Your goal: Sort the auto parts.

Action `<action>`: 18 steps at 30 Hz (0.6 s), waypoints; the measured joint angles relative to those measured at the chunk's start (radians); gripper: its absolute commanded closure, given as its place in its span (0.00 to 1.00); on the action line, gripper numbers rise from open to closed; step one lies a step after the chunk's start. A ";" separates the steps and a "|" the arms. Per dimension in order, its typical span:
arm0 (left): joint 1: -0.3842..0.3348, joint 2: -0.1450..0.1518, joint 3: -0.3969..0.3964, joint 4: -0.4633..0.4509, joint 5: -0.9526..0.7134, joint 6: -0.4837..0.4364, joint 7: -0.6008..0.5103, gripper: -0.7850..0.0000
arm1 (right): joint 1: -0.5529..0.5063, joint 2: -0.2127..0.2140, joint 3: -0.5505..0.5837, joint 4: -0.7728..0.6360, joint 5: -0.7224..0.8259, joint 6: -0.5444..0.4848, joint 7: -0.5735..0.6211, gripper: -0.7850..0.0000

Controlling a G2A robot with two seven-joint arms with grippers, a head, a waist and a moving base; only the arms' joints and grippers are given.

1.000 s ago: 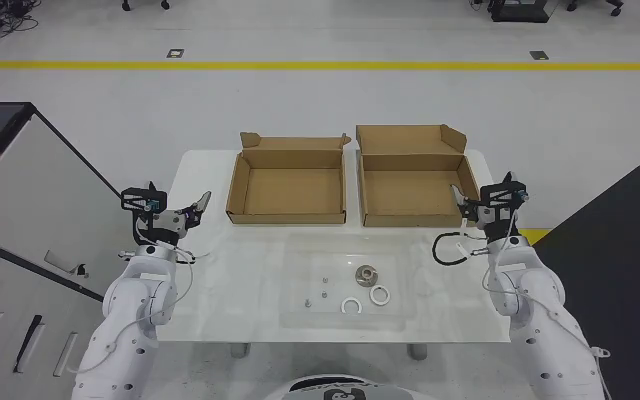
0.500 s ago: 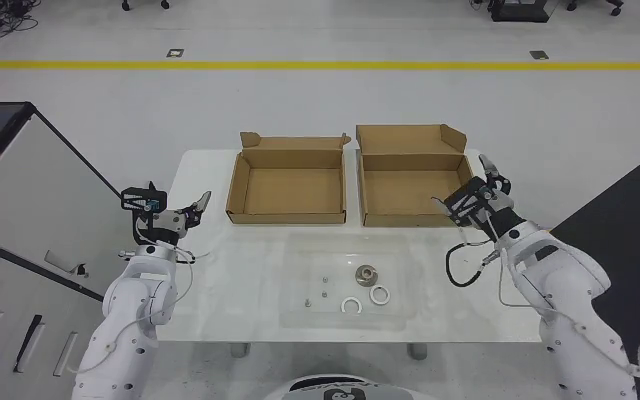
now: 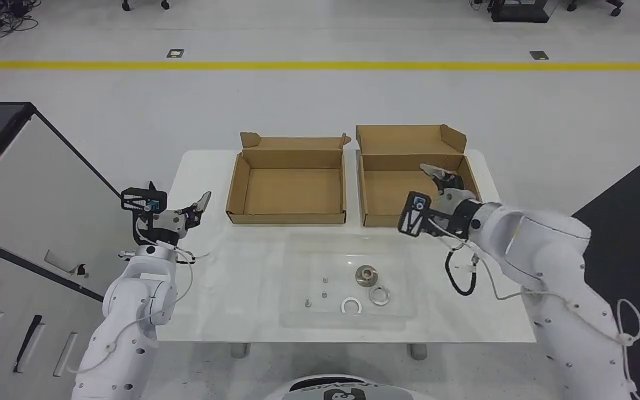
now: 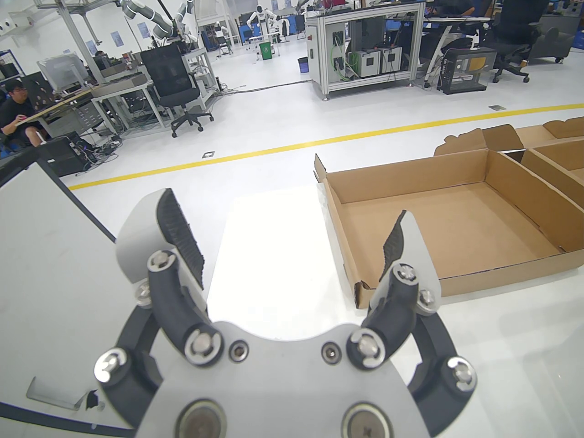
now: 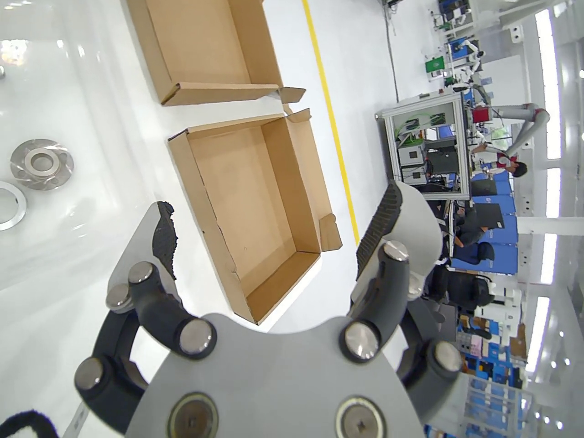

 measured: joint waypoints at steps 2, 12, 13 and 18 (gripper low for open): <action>0.000 0.000 0.000 0.000 0.000 0.000 0.000 0.00 | 0.032 -0.002 -0.043 0.009 0.019 -0.019 0.046 0.00; 0.000 0.000 0.000 0.000 0.000 0.000 0.000 0.00 | 0.157 0.009 -0.290 0.088 0.102 0.005 0.153 0.00; 0.000 0.000 0.000 0.000 0.000 0.000 0.000 0.00 | 0.166 0.012 -0.308 0.094 0.122 0.015 0.163 0.00; 0.000 0.000 0.000 0.000 0.000 0.000 0.000 0.00 | 0.228 0.039 -0.412 0.124 0.279 0.109 0.257 0.00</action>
